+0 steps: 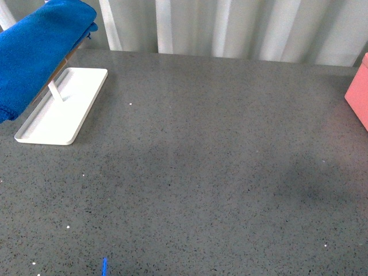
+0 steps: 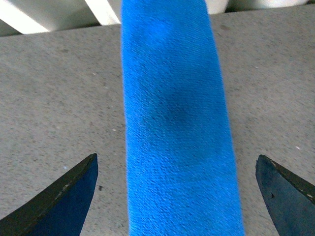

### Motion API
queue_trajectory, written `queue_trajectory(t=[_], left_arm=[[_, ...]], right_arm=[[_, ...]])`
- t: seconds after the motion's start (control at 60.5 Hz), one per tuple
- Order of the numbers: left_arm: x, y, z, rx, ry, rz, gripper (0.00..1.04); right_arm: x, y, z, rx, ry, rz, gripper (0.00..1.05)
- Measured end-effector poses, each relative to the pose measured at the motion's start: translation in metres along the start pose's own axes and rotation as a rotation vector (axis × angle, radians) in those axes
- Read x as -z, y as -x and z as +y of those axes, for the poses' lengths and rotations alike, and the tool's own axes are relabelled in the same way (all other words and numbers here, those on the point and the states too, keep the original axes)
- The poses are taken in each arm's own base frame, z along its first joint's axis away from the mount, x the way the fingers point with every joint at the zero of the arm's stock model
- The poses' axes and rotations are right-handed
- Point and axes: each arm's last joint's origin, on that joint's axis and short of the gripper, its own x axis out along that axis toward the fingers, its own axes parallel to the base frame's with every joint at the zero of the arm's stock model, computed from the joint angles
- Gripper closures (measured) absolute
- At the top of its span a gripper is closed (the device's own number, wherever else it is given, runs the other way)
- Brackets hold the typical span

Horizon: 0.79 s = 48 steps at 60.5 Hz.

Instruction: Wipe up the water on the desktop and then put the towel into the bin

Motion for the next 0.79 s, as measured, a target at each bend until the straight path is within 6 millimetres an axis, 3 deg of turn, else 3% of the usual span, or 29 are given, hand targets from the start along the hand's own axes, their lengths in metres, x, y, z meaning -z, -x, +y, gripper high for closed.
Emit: queue_trajectory(t=[0.149, 0.479, 0.793], left_arm=[[-0.004, -0.01, 0.0, -0.014, 0.033, -0.023, 0.07], [0.008, -0.047, -0.007, 0.043, 0.182, 0.026, 0.07], [0.004, -0.051, -0.014, 0.007, 0.143, -0.041, 0.07]], right_arm=[[0.0, 0.0, 0.0, 0.0, 0.0, 0.0, 0.07], [0.0, 0.0, 0.0, 0.0, 0.0, 0.0, 0.07], [0.0, 0.0, 0.0, 0.0, 0.0, 0.0, 0.07]])
